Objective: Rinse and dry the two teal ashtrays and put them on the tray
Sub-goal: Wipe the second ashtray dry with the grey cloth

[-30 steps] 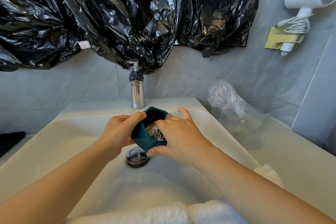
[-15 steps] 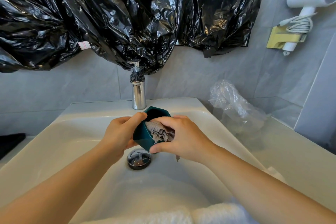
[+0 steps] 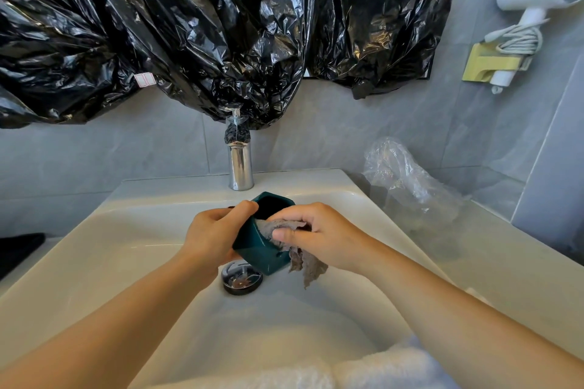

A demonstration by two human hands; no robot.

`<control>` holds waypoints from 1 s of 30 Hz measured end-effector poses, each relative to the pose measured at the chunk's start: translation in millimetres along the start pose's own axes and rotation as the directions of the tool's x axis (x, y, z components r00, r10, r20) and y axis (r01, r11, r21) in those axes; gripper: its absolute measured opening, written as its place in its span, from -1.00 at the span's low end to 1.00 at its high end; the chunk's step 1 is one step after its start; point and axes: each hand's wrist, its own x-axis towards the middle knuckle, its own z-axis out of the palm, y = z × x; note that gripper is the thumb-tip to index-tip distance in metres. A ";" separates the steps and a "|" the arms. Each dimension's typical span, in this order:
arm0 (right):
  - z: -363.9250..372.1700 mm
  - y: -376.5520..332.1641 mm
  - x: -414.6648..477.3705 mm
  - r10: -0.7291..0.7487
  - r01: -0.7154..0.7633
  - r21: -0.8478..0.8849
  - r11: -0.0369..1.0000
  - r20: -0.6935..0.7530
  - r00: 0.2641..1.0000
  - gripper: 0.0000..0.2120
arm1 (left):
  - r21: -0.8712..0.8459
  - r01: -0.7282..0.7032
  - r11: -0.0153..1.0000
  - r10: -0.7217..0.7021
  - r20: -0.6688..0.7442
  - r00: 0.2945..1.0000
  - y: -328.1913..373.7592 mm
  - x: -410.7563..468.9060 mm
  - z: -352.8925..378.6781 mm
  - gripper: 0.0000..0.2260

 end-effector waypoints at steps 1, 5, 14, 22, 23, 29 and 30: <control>-1.5 1.0 0.3 -0.001 0.001 0.015 1.000 -0.004 1.000 -0.77 | 0.003 -0.001 1.000 0.001 0.001 1.000 -0.5 -0.6 0.3 -0.78; -10.5 2.0 -0.8 -0.007 0.011 0.100 0.995 -0.040 0.999 -0.79 | 0.001 -0.016 1.000 0.016 -0.001 1.000 1.6 -0.6 0.0 -0.78; -29.2 14.0 -0.3 0.050 -0.012 0.087 0.996 -0.446 0.894 -0.77 | -0.093 0.007 0.996 -0.019 -0.128 0.992 7.7 5.2 -11.8 -0.78; -23.5 18.0 -3.1 0.083 -0.170 -0.146 0.975 -0.468 0.880 -0.69 | -0.203 0.057 0.977 -0.085 -0.129 0.988 15.4 4.9 -14.1 -0.80; -23.3 17.6 -2.7 0.097 -0.169 -0.112 0.979 -0.471 0.877 -0.63 | -0.208 0.060 0.976 -0.088 -0.127 0.988 15.7 4.1 -13.4 -0.80; -23.2 11.1 1.0 0.153 -0.085 0.184 0.979 -0.399 0.904 -0.60 | -0.276 0.094 0.957 -0.120 -0.079 0.990 17.7 1.2 -10.9 -0.78; -21.5 9.5 0.2 0.153 -0.089 0.182 0.979 -0.381 0.912 -0.71 | -0.305 0.110 0.946 -0.135 -0.060 0.989 18.3 0.8 -10.5 -0.76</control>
